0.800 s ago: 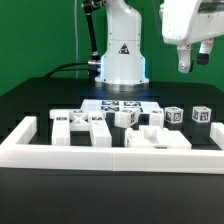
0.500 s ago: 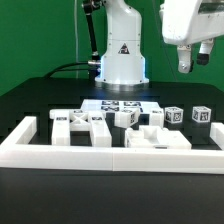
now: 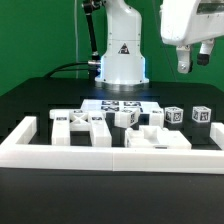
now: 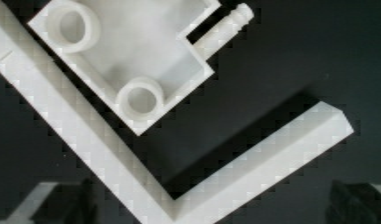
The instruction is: Assemble chair
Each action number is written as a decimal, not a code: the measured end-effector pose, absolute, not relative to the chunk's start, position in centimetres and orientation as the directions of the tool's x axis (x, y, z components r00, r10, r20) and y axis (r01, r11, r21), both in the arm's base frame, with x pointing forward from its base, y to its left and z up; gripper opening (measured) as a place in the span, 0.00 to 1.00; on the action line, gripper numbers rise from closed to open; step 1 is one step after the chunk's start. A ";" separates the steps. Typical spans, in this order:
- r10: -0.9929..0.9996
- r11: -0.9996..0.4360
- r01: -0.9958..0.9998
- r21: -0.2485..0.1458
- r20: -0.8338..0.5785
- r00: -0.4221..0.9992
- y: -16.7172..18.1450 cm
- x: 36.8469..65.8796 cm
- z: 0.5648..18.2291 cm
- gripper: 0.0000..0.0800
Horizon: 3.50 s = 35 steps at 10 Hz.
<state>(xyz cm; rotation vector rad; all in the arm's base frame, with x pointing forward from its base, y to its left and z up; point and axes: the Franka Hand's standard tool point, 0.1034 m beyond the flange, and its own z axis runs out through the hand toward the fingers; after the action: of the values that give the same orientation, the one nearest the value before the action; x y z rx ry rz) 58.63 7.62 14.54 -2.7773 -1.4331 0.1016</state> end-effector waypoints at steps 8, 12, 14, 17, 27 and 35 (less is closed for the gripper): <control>0.289 -0.957 0.290 -0.007 -0.075 0.954 7.5 58.2 13.6 0.81; 0.110 -0.994 0.110 -0.009 -0.056 0.992 7.0 58.6 12.1 0.81; 0.115 -0.993 0.115 -0.009 -0.053 0.992 7.0 58.6 12.0 0.81; 0.152 -0.988 0.152 -0.018 -0.017 0.988 6.7 59.1 9.1 0.81; 0.224 -0.974 0.223 -0.029 -0.005 0.975 6.4 59.6 4.1 0.81; 0.227 -0.973 0.226 -0.035 -0.012 0.974 6.5 58.6 1.3 0.78</control>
Offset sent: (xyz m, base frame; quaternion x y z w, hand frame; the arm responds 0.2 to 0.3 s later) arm 0.0000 0.0000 0.0000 0.0000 0.0000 0.1938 0.9810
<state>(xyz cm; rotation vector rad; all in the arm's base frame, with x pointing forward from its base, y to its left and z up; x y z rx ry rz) 58.57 6.47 1.27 -3.0876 -0.3543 0.0243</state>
